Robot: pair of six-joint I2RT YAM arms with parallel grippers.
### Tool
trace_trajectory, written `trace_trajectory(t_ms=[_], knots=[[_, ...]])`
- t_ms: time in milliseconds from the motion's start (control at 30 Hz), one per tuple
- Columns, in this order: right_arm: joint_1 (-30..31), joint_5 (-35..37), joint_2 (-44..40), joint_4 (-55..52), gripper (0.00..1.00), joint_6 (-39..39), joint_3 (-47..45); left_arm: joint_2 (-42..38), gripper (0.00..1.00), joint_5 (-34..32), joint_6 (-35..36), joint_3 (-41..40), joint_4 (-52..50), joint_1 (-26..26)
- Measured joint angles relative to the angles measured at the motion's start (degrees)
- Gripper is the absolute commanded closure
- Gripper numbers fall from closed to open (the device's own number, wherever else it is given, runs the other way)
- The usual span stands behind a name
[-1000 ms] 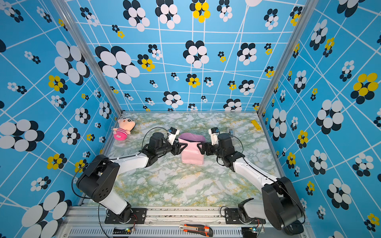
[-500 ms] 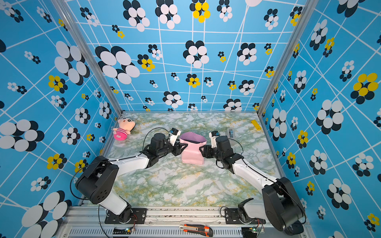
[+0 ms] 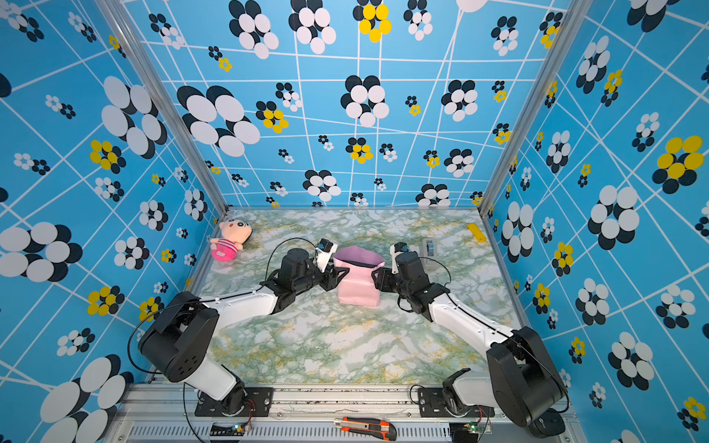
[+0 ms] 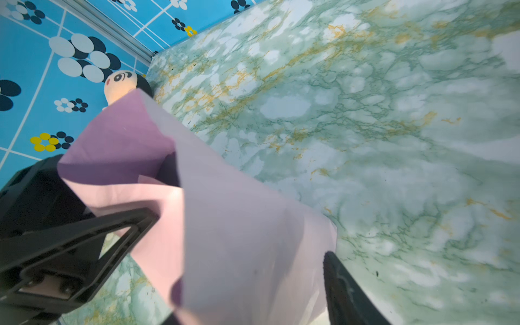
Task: Wrap a gift box in wrapping paper
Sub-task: Fold the wrapping paper for the gift box.
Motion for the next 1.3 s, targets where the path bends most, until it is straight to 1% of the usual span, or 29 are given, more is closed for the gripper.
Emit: trace_trajectory(t_ms=[33, 200, 300, 333, 367, 467, 533, 567, 667, 767, 867, 967, 1100, 1300], knots=[[0.59, 0.96, -0.28, -0.33, 0.44, -0.02, 0.0, -0.09, 0.44, -0.11, 0.0, 0.0, -0.15, 0.0], [2.86, 6.21, -1.99, -0.5, 0.58, 0.11, -0.96, -0.28, 0.44, -0.9, 0.0, 0.0, -0.52, -0.33], [3.21, 7.45, -2.78, 1.22, 0.65, 0.44, -2.34, -0.28, 0.44, -1.22, -0.02, 0.0, -0.55, -0.37], [3.26, 7.76, -2.97, 1.77, 0.66, 0.46, -2.73, -0.28, 0.44, -1.25, -0.02, 0.0, -0.55, -0.37], [3.3, 8.07, -3.13, 2.21, 0.64, 0.57, -3.04, -0.28, 0.44, -1.25, -0.02, 0.0, -0.55, -0.37], [3.45, 8.46, -3.21, 2.73, 0.49, 0.87, -3.37, -0.39, 0.44, -1.33, -0.02, 0.0, -0.72, -0.37], [3.48, 8.79, -3.58, 3.48, 0.48, 0.7, -4.2, -0.5, 0.44, -1.44, 0.0, 0.0, -0.83, -0.37], [3.52, 8.79, -3.96, 3.98, 0.5, 0.55, -4.72, -0.55, 0.44, -1.49, 0.0, 0.0, -0.96, -0.37], [4.04, 8.79, -5.46, 5.31, 0.59, 0.22, -6.36, -0.57, 0.44, -1.64, 0.0, 0.0, -1.03, -0.37], [4.35, 8.79, -6.36, 5.84, 0.71, -0.09, -6.95, -0.61, 0.44, -1.7, 0.0, 0.0, -1.11, -0.37], [4.72, 8.79, -6.62, 6.1, 0.79, -0.81, -6.95, -0.61, 0.44, -1.73, -0.02, 0.0, -1.14, -0.37], [5.09, 8.83, -6.67, 6.1, 0.81, -1.73, -6.91, -0.61, 0.44, -1.73, 0.0, 0.0, -1.14, -0.37], [6.1, 9.66, -6.64, 5.18, 0.86, -3.23, -6.16, -0.61, 0.44, -1.79, 0.0, 0.0, -1.14, -0.37], [9.01, 12.98, -5.57, 2.21, 0.86, -6.23, -3.63, -0.66, 0.44, -1.97, 0.0, 0.0, -1.16, -0.37]])
